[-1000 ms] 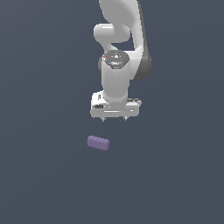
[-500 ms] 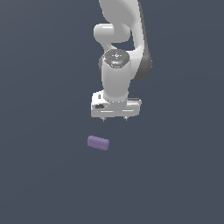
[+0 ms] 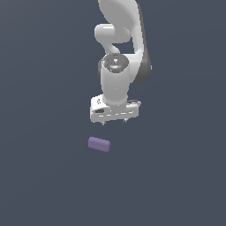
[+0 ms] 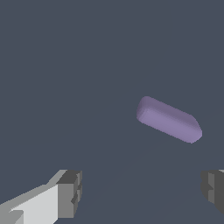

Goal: Pick up the object and move it to a goal position.

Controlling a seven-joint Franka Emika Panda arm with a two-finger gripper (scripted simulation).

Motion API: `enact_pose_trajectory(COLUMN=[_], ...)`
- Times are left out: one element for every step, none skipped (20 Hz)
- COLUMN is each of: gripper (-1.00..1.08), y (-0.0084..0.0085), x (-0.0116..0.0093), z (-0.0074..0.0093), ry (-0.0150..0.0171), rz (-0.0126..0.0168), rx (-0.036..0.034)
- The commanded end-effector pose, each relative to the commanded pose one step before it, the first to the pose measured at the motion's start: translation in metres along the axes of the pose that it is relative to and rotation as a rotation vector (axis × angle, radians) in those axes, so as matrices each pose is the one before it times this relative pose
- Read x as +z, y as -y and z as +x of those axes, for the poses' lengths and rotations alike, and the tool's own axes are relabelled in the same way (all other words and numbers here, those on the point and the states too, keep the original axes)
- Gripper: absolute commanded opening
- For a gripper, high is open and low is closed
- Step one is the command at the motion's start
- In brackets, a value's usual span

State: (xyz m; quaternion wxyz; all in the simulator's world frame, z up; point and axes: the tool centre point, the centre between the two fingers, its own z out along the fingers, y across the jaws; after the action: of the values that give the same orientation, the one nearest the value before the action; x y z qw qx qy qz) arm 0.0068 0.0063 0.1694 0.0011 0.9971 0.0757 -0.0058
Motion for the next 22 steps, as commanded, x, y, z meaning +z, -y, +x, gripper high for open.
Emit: enact_pose_trajectory(gripper=[1.0, 1.0, 1.0, 1.0, 1.0, 1.0, 1.0, 1.0, 1.0, 1.0, 1.0, 1.0, 1.0, 1.0, 1.0, 1.0, 1.0, 1.0, 1.0, 1.0, 1.0, 1.0], y=[-0.00316, -0.00144, -0.00154, -0.00165, -0.00176, -0.00187, -0.00195, -0.00197, -0.00198, -0.00199, -0.00199, -0.002, -0.002, -0.00201, -0.002, -0.002, -0.002, -0.00199, -0.00199, -0.00198, -0.00197, -0.00195], x=[0.00335, 0.00152, 0.00162, 0.00172, 0.00183, 0.00193, 0.00201, 0.00202, 0.00203, 0.00203, 0.00204, 0.00204, 0.00205, 0.00205, 0.00206, 0.00206, 0.00206, 0.00207, 0.00207, 0.00207, 0.00207, 0.00208], z=[0.00159, 0.00069, 0.00069, 0.00069, 0.00068, 0.00067, 0.00063, 0.00057, 0.00051, 0.00045, 0.00039, 0.00032, 0.00026, 0.0002, 0.00014, 0.00008, 0.00001, -0.00005, -0.00011, -0.00017, -0.00023, -0.00029], ry=[0.00061, 0.00022, 0.00023, 0.00025, 0.00026, 0.00027, 0.00028, 0.00027, 0.00025, 0.00024, 0.00022, 0.00019, 0.00017, 0.00014, 0.00011, 0.00008, 0.00004, 0.00001, -0.00003, -0.00007, -0.00011, -0.00016], rz=[-0.0018, -0.00076, -0.00077, -0.00077, -0.00077, -0.00075, -0.00073, -0.00067, -0.00062, -0.00056, -0.00051, -0.00046, -0.00041, -0.00037, -0.00032, -0.00028, -0.00024, -0.00021, -0.00017, -0.00014, -0.00012, -0.00009], rx=[-0.04205, -0.01941, -0.02063, -0.02191, -0.02317, -0.02443, -0.0253, -0.02535, -0.02534, -0.02532, -0.0253, -0.02529, -0.02527, -0.02526, -0.02524, -0.02522, -0.02521, -0.02519, -0.02517, -0.02514, -0.02513, -0.02511])
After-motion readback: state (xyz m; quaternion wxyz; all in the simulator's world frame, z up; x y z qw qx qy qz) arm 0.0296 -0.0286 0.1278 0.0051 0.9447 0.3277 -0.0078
